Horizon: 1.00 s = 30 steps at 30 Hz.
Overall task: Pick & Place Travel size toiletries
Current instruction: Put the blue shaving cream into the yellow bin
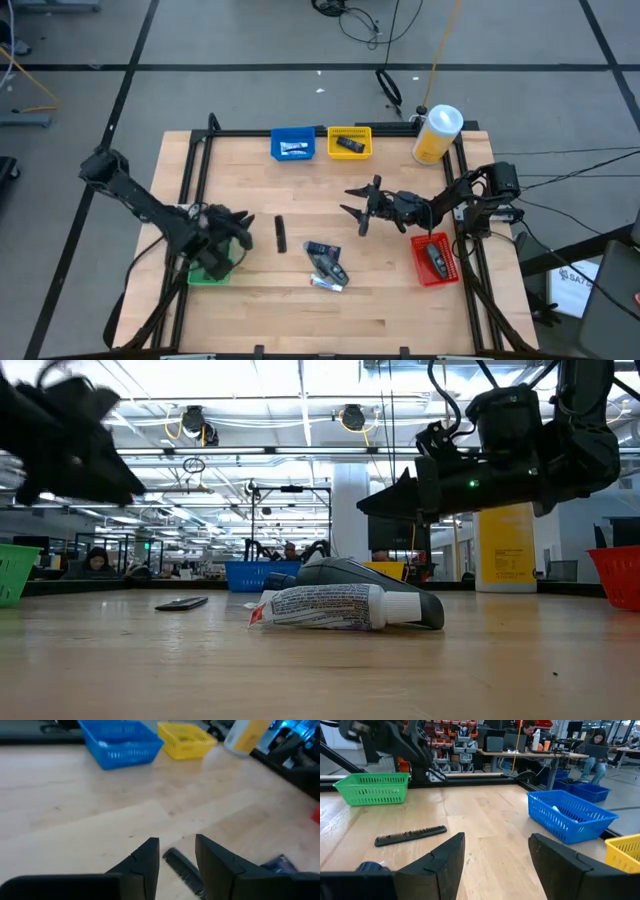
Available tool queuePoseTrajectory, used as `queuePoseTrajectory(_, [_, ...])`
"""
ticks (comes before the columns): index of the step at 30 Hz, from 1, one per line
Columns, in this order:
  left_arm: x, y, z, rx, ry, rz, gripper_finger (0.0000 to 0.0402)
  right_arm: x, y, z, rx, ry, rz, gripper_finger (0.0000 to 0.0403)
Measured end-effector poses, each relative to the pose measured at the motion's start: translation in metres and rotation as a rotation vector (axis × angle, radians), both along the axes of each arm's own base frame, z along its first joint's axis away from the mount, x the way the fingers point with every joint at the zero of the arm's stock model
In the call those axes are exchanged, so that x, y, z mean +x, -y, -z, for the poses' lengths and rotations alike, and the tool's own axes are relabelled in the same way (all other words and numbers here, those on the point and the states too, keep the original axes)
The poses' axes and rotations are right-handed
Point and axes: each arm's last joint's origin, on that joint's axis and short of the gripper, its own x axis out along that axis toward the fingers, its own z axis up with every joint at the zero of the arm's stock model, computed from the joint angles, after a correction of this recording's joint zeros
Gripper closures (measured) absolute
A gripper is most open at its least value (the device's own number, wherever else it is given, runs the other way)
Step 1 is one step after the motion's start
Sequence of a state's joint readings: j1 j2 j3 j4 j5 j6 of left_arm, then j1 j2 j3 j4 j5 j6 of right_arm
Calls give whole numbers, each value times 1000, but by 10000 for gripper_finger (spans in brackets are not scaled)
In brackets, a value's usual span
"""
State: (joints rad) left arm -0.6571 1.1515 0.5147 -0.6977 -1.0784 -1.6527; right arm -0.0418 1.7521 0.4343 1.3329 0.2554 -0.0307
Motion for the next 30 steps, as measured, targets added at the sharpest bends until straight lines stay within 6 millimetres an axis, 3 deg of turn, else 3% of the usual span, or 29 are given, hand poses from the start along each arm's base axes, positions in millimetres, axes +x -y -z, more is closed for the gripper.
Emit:
queuePoseTrajectory(6, [23, -20, 29, -22, 92, 105, 277, 0, -3, 2, 19, -15, -8, 192])
queuePoseTrajectory(10, [32, -40, 32, 20, 155, 206, 277, 0, -4, 3, 23, -27, -13, 192])
queuePoseTrajectory(17, [57, -70, 30, 124, 94, 336, 277, 0, -10, 6, 2, -59, -36, 193])
queuePoseTrajectory(25, [112, -93, 47, 140, 1, 564, 277, -1, -18, 14, -72, -163, -147, 193])
queuePoseTrajectory(30, [152, -91, 55, 203, -32, 872, 277, -1, -20, 15, -45, -170, -221, 193])
